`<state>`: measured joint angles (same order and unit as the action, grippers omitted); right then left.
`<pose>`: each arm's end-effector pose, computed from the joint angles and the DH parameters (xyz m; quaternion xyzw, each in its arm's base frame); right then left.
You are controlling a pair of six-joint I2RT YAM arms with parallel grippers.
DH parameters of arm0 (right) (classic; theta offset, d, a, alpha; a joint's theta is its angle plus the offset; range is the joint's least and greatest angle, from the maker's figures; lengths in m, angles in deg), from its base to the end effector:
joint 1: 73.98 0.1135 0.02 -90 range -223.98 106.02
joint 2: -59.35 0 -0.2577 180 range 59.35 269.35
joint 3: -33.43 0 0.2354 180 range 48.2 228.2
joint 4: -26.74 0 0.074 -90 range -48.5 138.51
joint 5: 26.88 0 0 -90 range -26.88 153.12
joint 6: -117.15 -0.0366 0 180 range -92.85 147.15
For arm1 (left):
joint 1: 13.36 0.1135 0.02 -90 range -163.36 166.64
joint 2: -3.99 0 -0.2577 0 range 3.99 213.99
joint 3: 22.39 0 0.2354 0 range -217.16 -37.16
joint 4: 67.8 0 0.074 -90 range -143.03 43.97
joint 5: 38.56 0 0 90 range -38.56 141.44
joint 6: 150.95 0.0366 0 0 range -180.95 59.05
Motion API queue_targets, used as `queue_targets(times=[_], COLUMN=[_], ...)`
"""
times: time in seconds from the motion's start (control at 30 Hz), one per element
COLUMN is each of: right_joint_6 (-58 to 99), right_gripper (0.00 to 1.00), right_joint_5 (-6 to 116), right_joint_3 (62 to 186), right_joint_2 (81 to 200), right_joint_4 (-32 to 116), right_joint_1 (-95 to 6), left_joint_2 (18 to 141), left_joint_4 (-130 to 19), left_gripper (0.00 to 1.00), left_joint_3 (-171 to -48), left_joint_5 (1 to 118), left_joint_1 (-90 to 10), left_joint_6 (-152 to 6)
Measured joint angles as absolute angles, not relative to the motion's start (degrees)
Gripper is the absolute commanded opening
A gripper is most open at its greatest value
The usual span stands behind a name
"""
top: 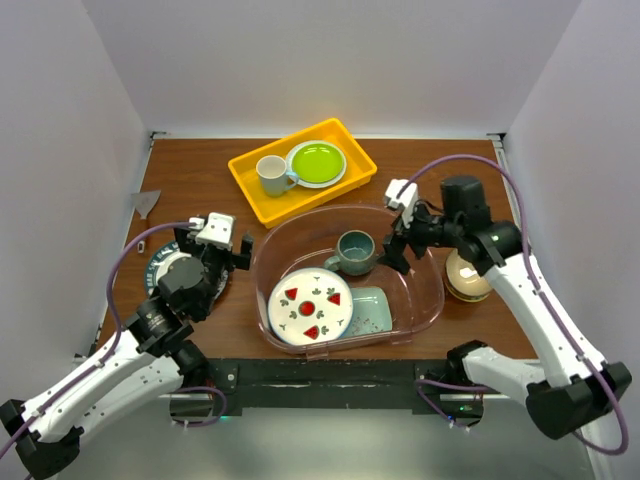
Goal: Place the mixed dishes into the plastic bin
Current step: Place the plate in the plastic bin.
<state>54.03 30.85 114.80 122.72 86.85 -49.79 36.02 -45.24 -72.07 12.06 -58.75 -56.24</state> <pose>0.1801 0.1023 0.3462 -0.4802 0.7436 0.2448 0.3957 0.1063 -0.0746 0.3128 0.0873 0.7249 0.0115 0.6832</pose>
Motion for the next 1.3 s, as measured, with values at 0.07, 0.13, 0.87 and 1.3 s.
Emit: queue_targets(times=[0.07, 0.13, 0.87, 1.3], right_joint_6=[53.6, 52.9, 43.4, 43.5], right_gripper=[0.99, 0.99, 0.99, 0.99], right_joint_5=[29.8, 29.2, 35.6, 36.6], right_joint_3=[113.5, 112.1, 100.2, 99.3], right_joint_2=[120.0, 117.9, 112.1, 111.1], right_joint_4=[85.1, 83.3, 66.1, 65.9], right_joint_1=[-53.2, -55.5, -62.5, -63.5], left_joint_2=[36.1, 36.2, 33.9, 36.6], left_joint_4=[-45.2, -45.2, -40.3, -32.0], left_gripper=[1.00, 1.00, 1.00, 1.00], left_joint_3=[-72.1, -72.1, -72.1, -75.6], left_joint_5=[12.1, 12.2, 14.9, 15.6], left_joint_1=[-58.7, -58.7, -58.4, -58.4], left_joint_6=[-56.3, -56.4, -67.7, -79.6])
